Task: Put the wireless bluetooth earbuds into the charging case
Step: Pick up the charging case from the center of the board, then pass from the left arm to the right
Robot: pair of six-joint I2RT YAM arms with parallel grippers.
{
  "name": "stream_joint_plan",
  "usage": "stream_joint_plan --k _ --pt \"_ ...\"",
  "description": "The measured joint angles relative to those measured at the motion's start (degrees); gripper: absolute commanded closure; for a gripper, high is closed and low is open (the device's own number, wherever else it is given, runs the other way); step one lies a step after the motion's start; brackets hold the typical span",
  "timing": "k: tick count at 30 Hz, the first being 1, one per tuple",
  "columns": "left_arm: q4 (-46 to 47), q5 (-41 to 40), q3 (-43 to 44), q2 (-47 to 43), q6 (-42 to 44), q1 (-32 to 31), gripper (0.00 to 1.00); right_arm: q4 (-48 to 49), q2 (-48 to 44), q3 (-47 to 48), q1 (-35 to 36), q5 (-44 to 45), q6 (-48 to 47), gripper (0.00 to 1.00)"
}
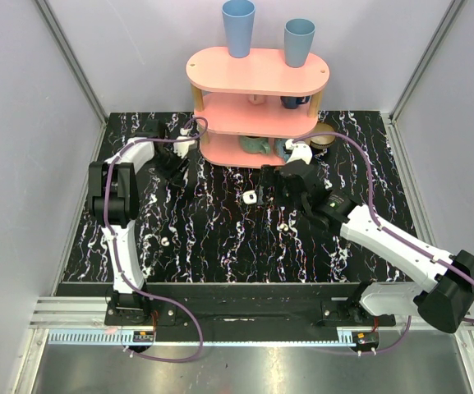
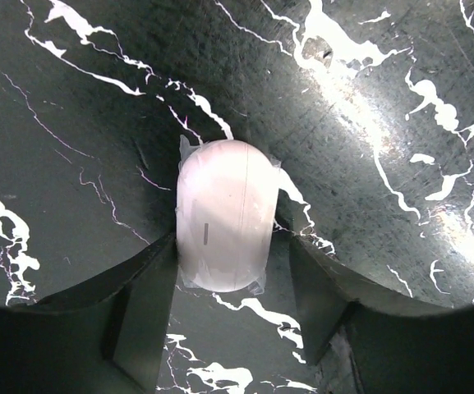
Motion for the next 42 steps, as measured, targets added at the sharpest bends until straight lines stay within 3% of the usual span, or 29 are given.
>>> stream_joint_plan --k 3,12,25,34,42 --pt "-0.11 -0.63 0.07 0.09 -0.31 0.00 0.61 0.00 0.00 0.00 -0.07 0.00 0.00 0.00" --pt "0.24 -1.90 0.07 0.17 -1.42 -0.57 1.00 0.00 -0.02 0.00 -0.20 -0.02 0.02 0.00" --pt "7.78 -4.94 -10.21 -7.80 -5.35 -2.25 1.00 -0.02 -0.20 0.00 -0.59 -0.33 0.94 0.00" --pt "13.49 -5.03 -22.36 -29.40 -7.82 -6.10 1.00 -0.02 -2.19 -0.37 -0.76 -1.99 2.82 0.00" --pt "24.76 -5.18 -39.04 -47.43 -8.09 -15.02 1.00 -0.09 -5.88 -0.48 -1.14 -7.52 5.97 0.00"
